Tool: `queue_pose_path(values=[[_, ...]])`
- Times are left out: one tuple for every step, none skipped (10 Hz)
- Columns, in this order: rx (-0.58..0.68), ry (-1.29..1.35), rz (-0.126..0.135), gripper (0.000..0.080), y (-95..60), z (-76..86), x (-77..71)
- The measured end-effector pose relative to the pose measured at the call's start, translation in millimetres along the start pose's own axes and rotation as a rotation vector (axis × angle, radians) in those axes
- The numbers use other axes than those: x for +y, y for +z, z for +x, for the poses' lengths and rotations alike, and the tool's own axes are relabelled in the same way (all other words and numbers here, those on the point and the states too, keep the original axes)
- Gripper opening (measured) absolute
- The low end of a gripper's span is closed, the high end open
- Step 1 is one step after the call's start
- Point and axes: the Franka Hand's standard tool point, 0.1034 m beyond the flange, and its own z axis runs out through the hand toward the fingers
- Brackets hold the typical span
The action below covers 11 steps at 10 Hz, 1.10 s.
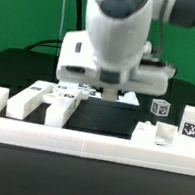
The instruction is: Assemble chair
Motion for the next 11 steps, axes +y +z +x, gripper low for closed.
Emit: queue_pose_path(values=[[0.055, -0.005, -0.005, 0.0291, -10.3, 0.1, -3.8], [0.068, 0.0, -0.004, 0.0291, -5.4, 0.9, -1.4], [0.081, 0.001, -0.004, 0.0291, -5.5, 3.7, -0.5], [0.155, -0.001, -0.01, 0.0291, -11.2, 10.7, -0.5], [0.212, -0.003, -0.011, 0.0291, -15.5, 10.5, -1.5], [0.264, -0.01, -0.012, 0.0291, -26.3, 9.1, -4.8], [0.306, -0.015, -0.009, 0.0291, -41.7, 7.2, -7.5], [0.379, -0.02, -0.01, 0.0291, -58.9, 8.4, -8.9], [0.434, -0.023, -0.012, 0.0291, -68.8, 8.6, -10.3], [0.492, -0.026, -0.015, 0.0291, -78.0, 11.9, -11.0], [0.573, -0.023, -0.021, 0.0291, -79.4, 15.8, -9.5]])
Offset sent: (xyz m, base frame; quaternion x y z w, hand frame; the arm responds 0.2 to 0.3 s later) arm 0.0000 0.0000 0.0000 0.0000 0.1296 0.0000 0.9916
